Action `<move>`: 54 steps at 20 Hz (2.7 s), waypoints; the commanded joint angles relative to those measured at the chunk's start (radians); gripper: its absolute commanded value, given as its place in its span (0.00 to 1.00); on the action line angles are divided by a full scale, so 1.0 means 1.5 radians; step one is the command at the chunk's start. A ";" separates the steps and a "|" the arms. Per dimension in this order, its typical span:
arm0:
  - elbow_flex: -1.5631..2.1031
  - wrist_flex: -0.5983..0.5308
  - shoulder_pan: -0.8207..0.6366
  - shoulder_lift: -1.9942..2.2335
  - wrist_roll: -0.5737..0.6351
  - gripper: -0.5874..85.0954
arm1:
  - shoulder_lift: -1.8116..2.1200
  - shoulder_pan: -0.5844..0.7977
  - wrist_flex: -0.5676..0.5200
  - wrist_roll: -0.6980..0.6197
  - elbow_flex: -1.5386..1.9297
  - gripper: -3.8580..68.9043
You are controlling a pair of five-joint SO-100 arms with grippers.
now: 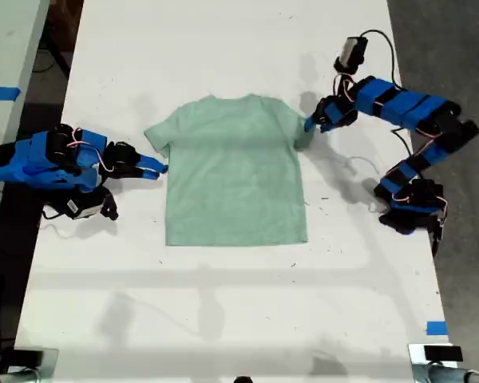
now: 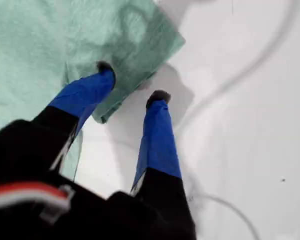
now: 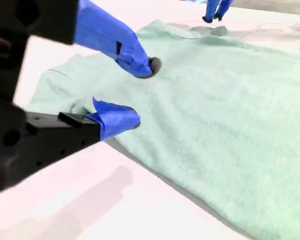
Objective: Fold t shirt
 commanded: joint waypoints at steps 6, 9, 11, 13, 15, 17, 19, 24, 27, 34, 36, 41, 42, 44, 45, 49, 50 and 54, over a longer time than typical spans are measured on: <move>-0.002 0.002 -0.010 0.005 0.003 0.15 | -0.150 0.008 -0.016 -0.042 -0.147 0.07; -0.002 0.002 -0.010 0.005 0.003 0.15 | -0.108 0.004 0.011 -0.044 -0.157 0.07; -0.002 0.002 -0.010 0.005 0.003 0.15 | -0.058 -0.043 0.044 -0.047 -0.188 0.07; -0.002 0.002 -0.010 0.005 0.003 0.15 | -0.044 -0.138 0.077 -0.030 -0.257 0.07; -0.002 0.002 -0.010 0.005 0.003 0.15 | -0.055 -0.234 0.073 -0.007 -0.314 0.07; -0.002 0.002 -0.010 0.005 0.003 0.15 | -0.081 -0.302 0.053 0.013 -0.347 0.07; -0.002 0.002 -0.010 0.005 0.003 0.15 | -0.104 -0.341 0.032 0.027 -0.353 0.07; -0.002 0.002 -0.010 0.005 0.003 0.15 | -0.133 -0.375 0.042 0.006 -0.371 0.07; -0.002 0.002 -0.010 0.005 0.003 0.15 | -0.177 -0.398 0.091 0.013 -0.411 0.41; -0.002 0.002 -0.010 0.005 0.003 0.15 | 0.220 -0.281 0.162 0.024 -0.152 0.04; -0.002 0.002 -0.010 0.005 0.003 0.15 | 0.427 -0.342 0.142 0.084 0.063 0.04; -0.002 0.002 -0.010 0.005 0.003 0.15 | 1.023 -0.480 0.151 0.234 0.566 0.05; -0.002 0.002 -0.010 0.005 0.003 0.15 | 1.154 -0.485 0.197 0.237 0.631 0.08; -0.002 0.002 -0.010 0.005 0.004 0.15 | 1.154 -0.487 0.195 0.231 0.696 0.08; -0.002 0.002 -0.010 0.005 0.004 0.15 | 1.155 -0.486 0.164 0.225 0.727 0.08; 0.001 -0.020 -0.157 0.005 0.211 0.16 | 1.155 -0.490 0.193 0.283 0.748 0.08; -0.002 -0.020 -0.154 0.005 0.218 0.17 | 1.155 -0.492 0.195 0.287 0.749 0.08; -0.033 -0.022 -0.016 0.005 0.075 0.17 | 1.155 -0.493 0.201 0.303 0.751 0.08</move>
